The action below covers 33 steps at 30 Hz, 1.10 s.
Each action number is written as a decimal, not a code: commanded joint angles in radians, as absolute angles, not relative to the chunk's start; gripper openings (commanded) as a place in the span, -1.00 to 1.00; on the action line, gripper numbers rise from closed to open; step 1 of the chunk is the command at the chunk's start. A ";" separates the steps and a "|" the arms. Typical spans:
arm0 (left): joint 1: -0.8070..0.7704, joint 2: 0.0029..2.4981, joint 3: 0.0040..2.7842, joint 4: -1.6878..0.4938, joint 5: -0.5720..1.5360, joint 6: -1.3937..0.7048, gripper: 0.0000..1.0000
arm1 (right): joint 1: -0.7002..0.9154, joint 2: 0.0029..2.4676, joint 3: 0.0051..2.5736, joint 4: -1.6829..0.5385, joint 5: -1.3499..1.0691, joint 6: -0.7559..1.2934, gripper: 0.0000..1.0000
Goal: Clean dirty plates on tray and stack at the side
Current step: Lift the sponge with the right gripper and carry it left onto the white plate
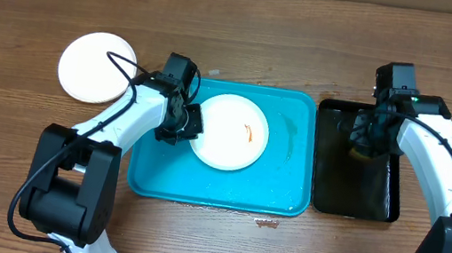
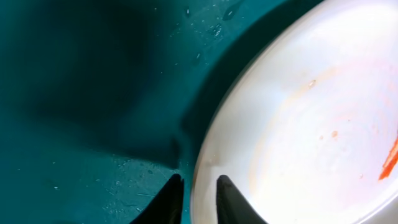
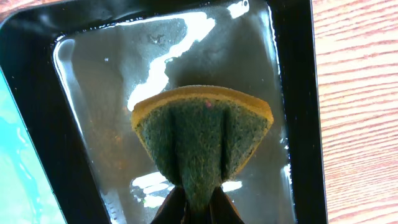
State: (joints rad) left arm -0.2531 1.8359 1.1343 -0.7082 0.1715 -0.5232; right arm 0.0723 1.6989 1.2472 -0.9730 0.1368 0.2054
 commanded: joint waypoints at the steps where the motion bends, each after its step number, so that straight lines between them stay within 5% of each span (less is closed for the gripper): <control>1: -0.264 1.851 1.143 -0.701 0.165 -0.516 -0.63 | 0.072 1.689 1.276 -0.948 0.141 0.210 -0.92; 7: -0.270 1.853 1.138 -0.701 0.143 -0.516 -0.55 | 0.072 1.691 1.276 -0.955 0.137 0.210 -0.93; 17: -0.274 1.857 1.137 -0.700 0.138 -0.516 -0.64 | 0.073 1.691 1.276 -0.955 0.057 0.210 -0.92; 26: -0.294 1.857 1.136 -0.694 0.123 -0.516 -0.92 | 0.120 1.691 1.288 -0.905 -0.092 0.163 -0.92; 33: -0.333 1.857 1.136 -0.694 0.123 -0.520 -0.91 | 0.237 1.691 1.355 -0.902 -0.136 0.137 -0.92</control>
